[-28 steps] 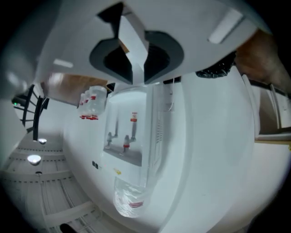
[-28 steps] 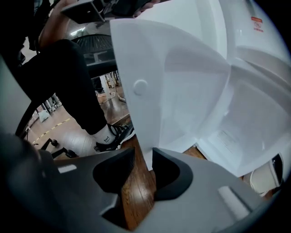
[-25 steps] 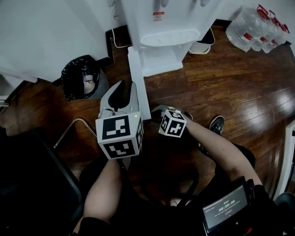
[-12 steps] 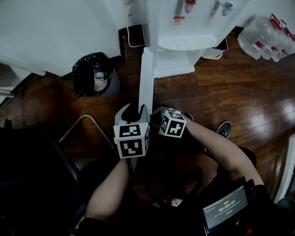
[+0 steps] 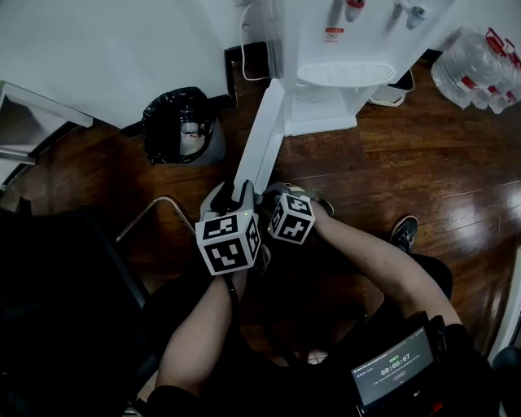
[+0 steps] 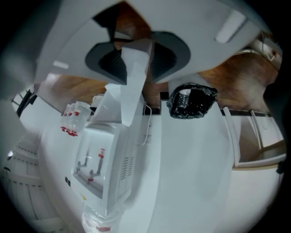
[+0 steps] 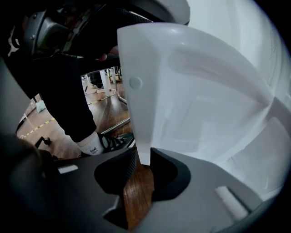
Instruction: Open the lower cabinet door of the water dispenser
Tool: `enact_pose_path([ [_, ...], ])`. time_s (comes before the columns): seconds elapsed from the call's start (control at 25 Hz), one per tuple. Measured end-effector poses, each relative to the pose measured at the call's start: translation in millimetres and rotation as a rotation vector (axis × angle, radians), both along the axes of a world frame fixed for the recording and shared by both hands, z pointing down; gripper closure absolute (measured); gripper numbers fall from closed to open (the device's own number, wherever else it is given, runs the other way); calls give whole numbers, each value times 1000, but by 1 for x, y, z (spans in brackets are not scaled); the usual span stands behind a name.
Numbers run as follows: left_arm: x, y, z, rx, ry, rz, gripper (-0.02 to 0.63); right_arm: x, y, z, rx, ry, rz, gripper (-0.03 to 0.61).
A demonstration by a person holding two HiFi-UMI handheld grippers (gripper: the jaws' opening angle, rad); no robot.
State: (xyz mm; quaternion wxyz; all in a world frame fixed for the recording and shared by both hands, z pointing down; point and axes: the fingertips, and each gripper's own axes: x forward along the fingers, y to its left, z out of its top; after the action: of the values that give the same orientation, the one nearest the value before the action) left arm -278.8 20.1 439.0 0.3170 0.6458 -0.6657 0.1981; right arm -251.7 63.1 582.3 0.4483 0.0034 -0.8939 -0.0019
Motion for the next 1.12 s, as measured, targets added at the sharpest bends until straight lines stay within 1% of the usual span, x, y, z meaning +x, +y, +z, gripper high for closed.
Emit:
enact_pose_path([
  [0.08, -17, -3, 0, 7, -37, -32, 438, 9, -8, -3, 23, 10, 26, 485],
  [0.12, -28, -6, -1, 9, -55, -55, 455, 16, -13, -7, 14, 7, 49, 485],
  [0.16, -40, -9, -1, 11, -77, -80, 457, 25, -19, -11, -8, -3, 86, 485],
  [0.2, -51, -13, -2, 13, -102, -103, 458, 35, -26, -17, -39, -23, 141, 485],
  [0.32, -77, -26, -4, 16, -176, -159, 521, 72, -52, -40, -118, -116, 348, 485],
  [0.4, -82, -35, -4, 12, -206, -180, 559, 101, -66, -63, -138, -176, 463, 485],
  [0.44, -81, -38, -4, 11, -212, -186, 601, 116, -70, -78, -144, -207, 514, 485],
  [0.56, -77, -44, -2, 19, -229, -198, 611, 156, -63, -127, -168, -302, 639, 485],
  [0.64, -79, -45, -2, 22, -224, -217, 609, 175, -51, -159, -175, -374, 700, 485],
  [0.72, -84, -45, -3, 17, -225, -245, 606, 188, -44, -185, -163, -453, 753, 486],
  [0.8, -91, -42, -5, 18, -253, -279, 566, 196, -44, -201, -128, -517, 790, 489],
  [0.88, -81, -42, -19, 54, -249, -291, 554, 201, -51, -210, -76, -557, 802, 492],
  [0.96, -53, -50, -46, 135, -198, -263, 554, 202, -64, -217, -31, -585, 797, 494],
  [1.04, -17, -62, -78, 231, -145, -189, 549, 198, -80, -229, -19, -624, 791, 497],
  [1.12, 22, -72, -105, 314, -122, -80, 549, 194, -94, -239, -8, -659, 789, 500],
])
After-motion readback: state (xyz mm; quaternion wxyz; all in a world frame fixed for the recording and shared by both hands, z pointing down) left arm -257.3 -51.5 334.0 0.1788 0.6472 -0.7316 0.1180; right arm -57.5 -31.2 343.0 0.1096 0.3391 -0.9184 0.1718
